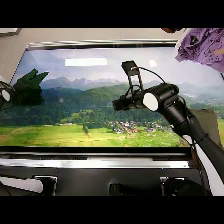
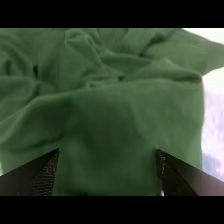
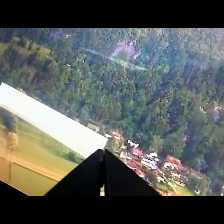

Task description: Fold the clothes and pants, and hang the long-sleeved shirts on hangers.

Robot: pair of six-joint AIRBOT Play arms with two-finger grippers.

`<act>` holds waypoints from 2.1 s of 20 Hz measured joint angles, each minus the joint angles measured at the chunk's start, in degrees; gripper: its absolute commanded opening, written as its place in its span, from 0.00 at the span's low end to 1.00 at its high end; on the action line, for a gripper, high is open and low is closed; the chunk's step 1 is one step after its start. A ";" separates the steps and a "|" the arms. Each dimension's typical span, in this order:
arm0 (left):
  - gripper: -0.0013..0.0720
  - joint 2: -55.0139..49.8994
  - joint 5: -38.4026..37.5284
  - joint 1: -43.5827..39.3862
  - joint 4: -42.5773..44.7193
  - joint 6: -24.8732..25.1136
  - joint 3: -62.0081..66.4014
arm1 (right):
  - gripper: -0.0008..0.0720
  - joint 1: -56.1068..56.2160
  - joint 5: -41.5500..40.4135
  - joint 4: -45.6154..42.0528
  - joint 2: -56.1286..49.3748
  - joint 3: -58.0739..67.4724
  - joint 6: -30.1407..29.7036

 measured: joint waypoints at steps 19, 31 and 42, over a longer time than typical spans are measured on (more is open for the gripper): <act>0.03 16.61 -17.68 -14.47 -13.11 1.40 0.00 | 0.36 -0.02 2.05 -6.03 5.81 0.00 11.45; 0.21 14.47 -23.08 -56.37 -32.59 0.11 0.00 | 0.51 -0.04 21.59 -34.73 18.84 0.02 13.33; 0.99 11.74 -40.17 -47.04 -36.39 8.33 2.56 | 0.63 -17.00 24.48 -30.99 19.21 -0.02 15.17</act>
